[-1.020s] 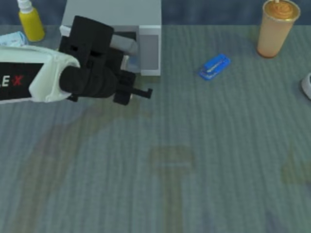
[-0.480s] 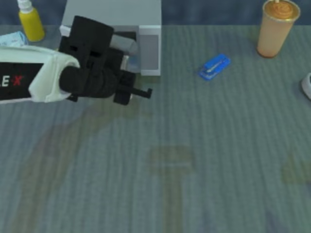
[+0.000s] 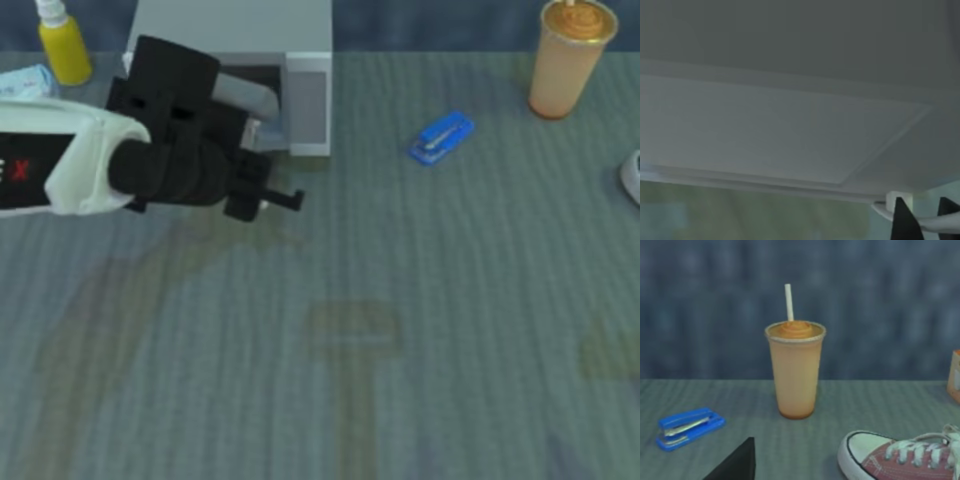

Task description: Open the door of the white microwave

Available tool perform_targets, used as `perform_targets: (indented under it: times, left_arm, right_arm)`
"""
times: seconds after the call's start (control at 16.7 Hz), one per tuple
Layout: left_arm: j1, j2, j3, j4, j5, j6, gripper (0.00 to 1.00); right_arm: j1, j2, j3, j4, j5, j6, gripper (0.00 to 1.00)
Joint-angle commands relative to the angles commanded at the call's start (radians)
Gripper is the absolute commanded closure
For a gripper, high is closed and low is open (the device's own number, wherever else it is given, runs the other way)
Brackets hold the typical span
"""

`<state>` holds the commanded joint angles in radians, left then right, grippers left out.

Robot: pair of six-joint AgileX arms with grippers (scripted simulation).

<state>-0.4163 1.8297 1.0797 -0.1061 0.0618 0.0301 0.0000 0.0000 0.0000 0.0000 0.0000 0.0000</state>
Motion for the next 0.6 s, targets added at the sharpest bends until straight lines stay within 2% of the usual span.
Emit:
perform_targets:
  times: [0.6]
  left_arm:
    - [0.005, -0.003, -0.007, 0.000, 0.007, 0.010, 1.00]
  right_arm:
    - [0.000, 0.000, 0.000, 0.000, 0.000, 0.000, 0.00]
